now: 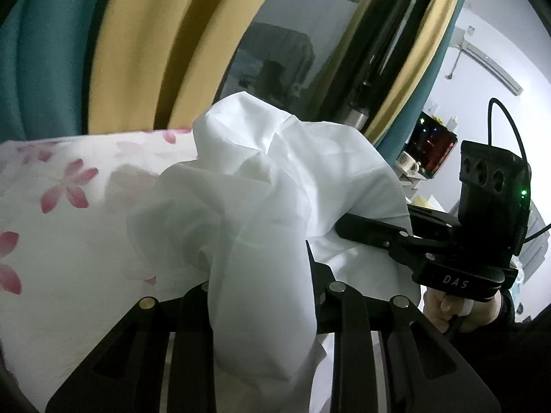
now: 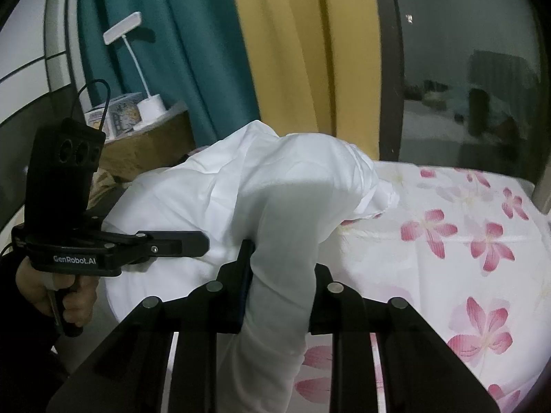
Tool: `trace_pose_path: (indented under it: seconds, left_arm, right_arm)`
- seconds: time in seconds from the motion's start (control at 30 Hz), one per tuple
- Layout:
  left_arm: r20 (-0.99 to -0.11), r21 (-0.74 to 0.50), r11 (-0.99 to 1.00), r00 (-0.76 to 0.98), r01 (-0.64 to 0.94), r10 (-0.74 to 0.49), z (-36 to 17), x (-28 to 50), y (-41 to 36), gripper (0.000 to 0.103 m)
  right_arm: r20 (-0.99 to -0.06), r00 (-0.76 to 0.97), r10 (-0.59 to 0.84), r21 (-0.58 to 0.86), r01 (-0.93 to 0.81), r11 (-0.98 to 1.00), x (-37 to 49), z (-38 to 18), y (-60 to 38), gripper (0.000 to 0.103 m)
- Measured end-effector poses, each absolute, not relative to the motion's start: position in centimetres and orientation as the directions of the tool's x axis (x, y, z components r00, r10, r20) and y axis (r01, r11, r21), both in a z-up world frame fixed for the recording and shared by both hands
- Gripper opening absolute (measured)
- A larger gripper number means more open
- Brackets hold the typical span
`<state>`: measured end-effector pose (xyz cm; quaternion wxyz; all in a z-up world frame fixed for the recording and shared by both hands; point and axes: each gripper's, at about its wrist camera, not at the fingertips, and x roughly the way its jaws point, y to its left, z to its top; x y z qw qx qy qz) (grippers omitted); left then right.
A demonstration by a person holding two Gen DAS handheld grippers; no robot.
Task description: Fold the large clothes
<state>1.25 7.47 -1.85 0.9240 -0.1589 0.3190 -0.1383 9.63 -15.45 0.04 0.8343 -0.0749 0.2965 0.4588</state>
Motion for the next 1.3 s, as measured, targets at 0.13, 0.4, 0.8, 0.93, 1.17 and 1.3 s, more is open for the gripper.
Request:
trace_pose_path:
  seconds: [0.13,0.4,0.8,0.93,1.17,1.3]
  left_arm:
    - [-0.528,-0.371,0.918,0.781,0.142,-0.334,-1.1,-0.3,8.1,0.028]
    - [-0.502,-0.351,0.930,0.816,0.109,-0.285,0.2,-3.6,10.3,0.028]
    - [-0.503,-0.328,0.945,0.845,0.010,-0.183,0.7,-8.0,14.7,0.028]
    - [-0.514,-0.330,0.944,0.844,-0.026,-0.156,0.3,-9.3,16.5,0.028]
    - [-0.544,-0.309,0.947,0.833,-0.088,-0.100,-0.7,-10.9,19.4,0.028]
    - [-0.564,-0.302,0.946,0.822,-0.117,-0.078,-1.4,-11.5,20.9,0.028]
  right_arm:
    - [-0.549,0.402,0.733,0.127,-0.826,0.549,8.7,0.8,-14.7,0.024]
    - [-0.523,0.384,0.761,0.096,-0.860,0.501,6.6,2.2,-12.3,0.024]
    - [-0.502,0.318,0.804,0.084,-0.908,0.411,4.1,2.8,-7.4,0.024]
    - [-0.509,0.282,0.813,0.090,-0.922,0.376,3.3,2.3,-5.4,0.024]
    - [-0.527,0.225,0.820,0.105,-0.940,0.325,2.0,1.1,-1.8,0.024]
    - [-0.542,0.201,0.816,0.112,-0.945,0.307,1.4,0.2,0.2,0.024]
